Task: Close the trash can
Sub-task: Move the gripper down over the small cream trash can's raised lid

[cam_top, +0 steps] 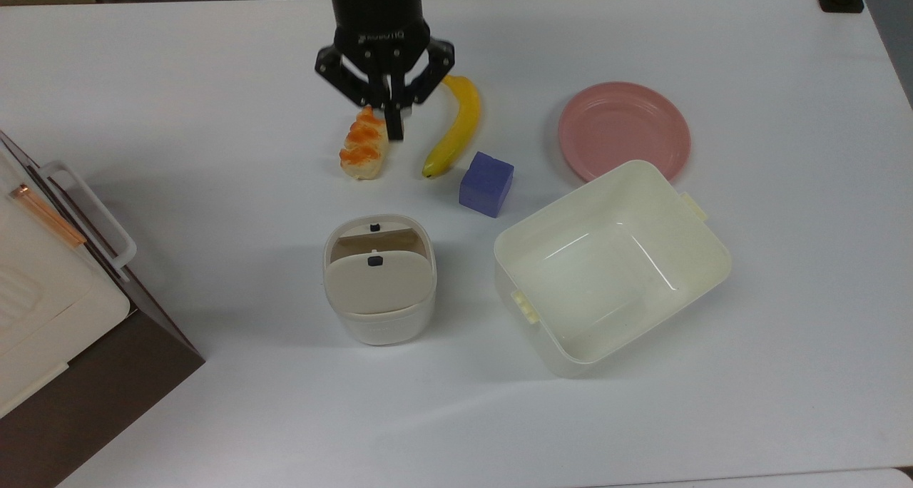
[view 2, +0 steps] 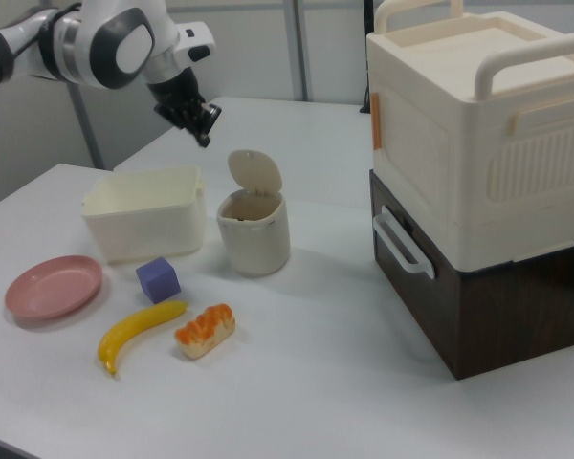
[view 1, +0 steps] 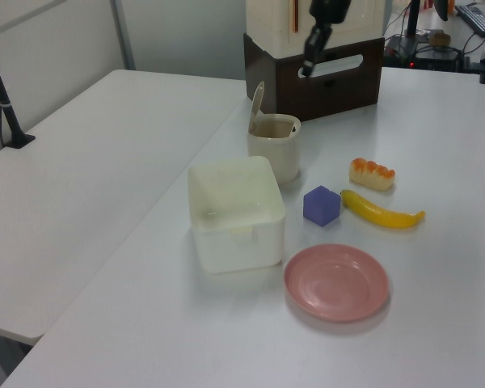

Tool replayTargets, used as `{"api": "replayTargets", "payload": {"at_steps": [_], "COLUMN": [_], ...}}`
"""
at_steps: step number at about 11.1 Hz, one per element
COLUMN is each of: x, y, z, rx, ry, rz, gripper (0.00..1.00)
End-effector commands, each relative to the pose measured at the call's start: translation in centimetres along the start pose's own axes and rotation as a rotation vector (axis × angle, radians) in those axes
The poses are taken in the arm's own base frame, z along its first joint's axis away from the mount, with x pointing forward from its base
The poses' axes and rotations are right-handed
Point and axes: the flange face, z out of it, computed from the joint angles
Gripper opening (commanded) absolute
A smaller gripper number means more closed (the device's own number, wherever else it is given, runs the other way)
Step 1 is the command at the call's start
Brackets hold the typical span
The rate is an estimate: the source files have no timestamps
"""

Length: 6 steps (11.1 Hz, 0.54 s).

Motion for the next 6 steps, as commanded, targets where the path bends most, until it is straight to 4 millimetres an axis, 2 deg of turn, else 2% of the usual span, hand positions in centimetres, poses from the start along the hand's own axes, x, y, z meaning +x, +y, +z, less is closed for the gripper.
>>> {"api": "replayTargets", "payload": {"at_steps": [1,4,6], "x": [3.3,6.9,7.0], "y": [0.5,2.4,2.7], "z": [2.6,7.2,9.6], "rx": [-0.003,-0.032,-0.038], "ry": [0.24,0.346,0.348], "rz": [0.001,0.012,0.011], "gripper": [0.0,0.0,0.0]}}
